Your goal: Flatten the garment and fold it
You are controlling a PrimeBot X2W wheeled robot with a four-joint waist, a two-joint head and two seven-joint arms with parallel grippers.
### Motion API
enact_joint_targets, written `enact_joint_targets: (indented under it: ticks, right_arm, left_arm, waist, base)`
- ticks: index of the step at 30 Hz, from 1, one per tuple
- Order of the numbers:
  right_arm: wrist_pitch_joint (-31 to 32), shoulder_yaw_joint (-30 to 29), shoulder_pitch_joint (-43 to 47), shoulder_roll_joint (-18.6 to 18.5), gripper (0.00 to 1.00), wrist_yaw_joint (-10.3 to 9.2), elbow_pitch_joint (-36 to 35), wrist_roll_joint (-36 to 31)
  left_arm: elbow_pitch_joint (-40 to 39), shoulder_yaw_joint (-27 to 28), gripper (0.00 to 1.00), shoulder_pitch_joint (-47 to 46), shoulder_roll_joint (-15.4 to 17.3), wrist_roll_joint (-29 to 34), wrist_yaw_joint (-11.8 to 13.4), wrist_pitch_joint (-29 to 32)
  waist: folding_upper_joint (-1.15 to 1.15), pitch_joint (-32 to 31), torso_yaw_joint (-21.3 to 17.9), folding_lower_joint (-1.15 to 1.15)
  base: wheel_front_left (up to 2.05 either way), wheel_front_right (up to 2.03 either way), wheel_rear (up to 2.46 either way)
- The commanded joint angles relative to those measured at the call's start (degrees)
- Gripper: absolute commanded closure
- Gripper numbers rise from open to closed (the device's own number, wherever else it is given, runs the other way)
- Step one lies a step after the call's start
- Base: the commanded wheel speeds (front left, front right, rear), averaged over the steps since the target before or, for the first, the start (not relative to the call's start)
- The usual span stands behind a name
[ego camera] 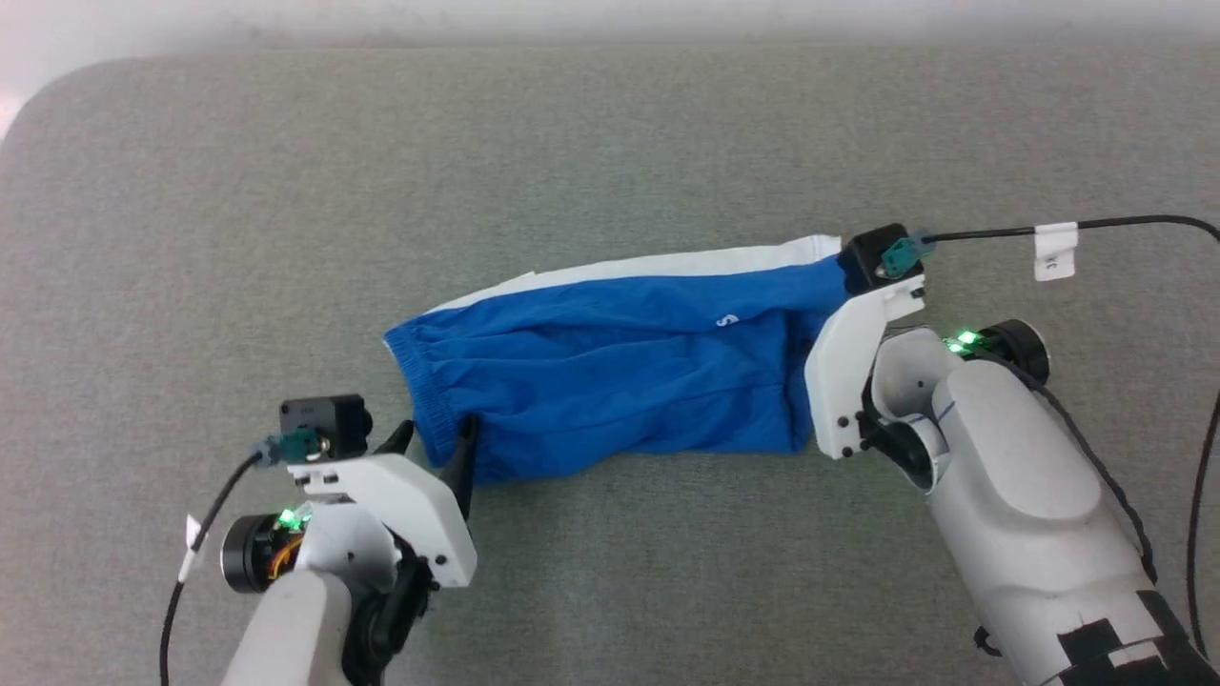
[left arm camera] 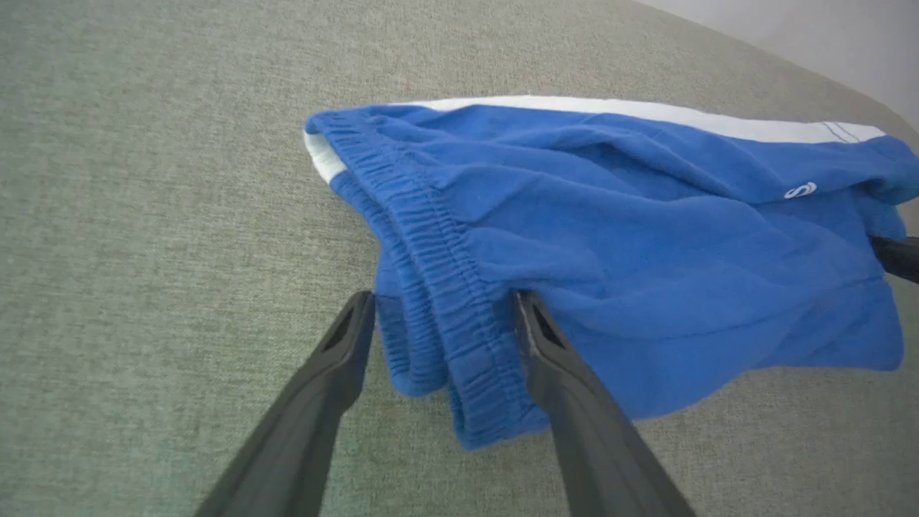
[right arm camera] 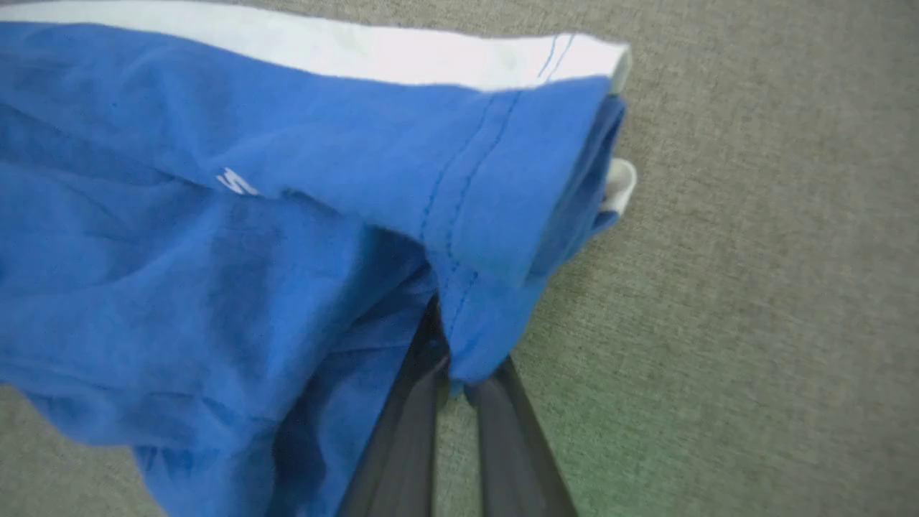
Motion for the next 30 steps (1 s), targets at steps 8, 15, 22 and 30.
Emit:
enact_joint_targets:
  ticks: [8,15,22,30]
  right_arm:
    - [-1.36,4.26,0.35,-0.09,1.00,-0.05,-1.35,3.07]
    - [-2.28,5.50,1.35,-0.09,1.00,-0.05,-2.78,4.45]
    - [-3.12,2.47,7.14,-0.09,1.00,-0.05,-6.03,5.69]
    - [-0.32,-4.37,21.22,-0.09,1.00,-0.05,-15.26,9.31]
  left_arm:
    - [8.25,0.30,0.28,-3.54,1.92,-0.09,3.18,8.96]
    - [9.49,1.77,1.00,-2.53,2.21,-3.71,1.71,10.79]
    - [5.82,4.19,1.00,-1.11,2.91,-6.38,0.59,8.64]
    - [5.17,4.25,1.00,4.85,3.09,-8.23,1.48,12.28]
  waist:
    - [0.00,0.35,-3.30,0.00]
    - [0.00,-0.11,-4.49,0.00]
    - [0.00,-2.94,-3.42,0.00]
    - [0.00,-5.56,-3.34,0.00]
  base:
    - [0.00,0.00,0.00]
    - [0.00,0.00,0.00]
    - [0.00,0.00,0.00]
    - [0.00,0.00,0.00]
